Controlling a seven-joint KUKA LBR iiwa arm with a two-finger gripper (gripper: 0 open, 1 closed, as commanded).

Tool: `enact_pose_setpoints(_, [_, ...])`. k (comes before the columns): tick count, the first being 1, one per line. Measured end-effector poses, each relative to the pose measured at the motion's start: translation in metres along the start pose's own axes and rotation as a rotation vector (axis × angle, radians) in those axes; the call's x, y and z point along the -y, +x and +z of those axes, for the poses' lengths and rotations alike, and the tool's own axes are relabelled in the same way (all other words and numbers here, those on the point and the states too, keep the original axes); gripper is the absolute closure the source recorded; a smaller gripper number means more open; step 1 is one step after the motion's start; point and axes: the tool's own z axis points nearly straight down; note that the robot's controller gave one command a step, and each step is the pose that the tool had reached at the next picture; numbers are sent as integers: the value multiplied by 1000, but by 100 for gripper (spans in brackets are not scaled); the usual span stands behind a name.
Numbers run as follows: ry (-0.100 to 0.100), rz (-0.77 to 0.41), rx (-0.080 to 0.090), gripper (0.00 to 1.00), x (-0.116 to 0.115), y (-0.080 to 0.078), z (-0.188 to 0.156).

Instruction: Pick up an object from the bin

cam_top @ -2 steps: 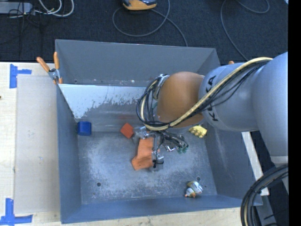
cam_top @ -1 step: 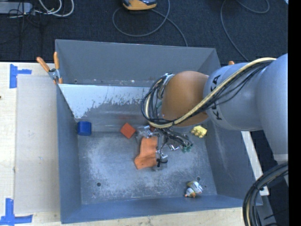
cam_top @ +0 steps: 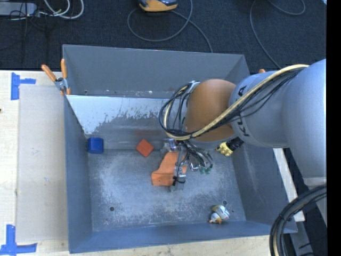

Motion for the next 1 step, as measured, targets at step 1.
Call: enact_pose_setpoints(1, [0, -236, 1, 0, 10, -9, 1])
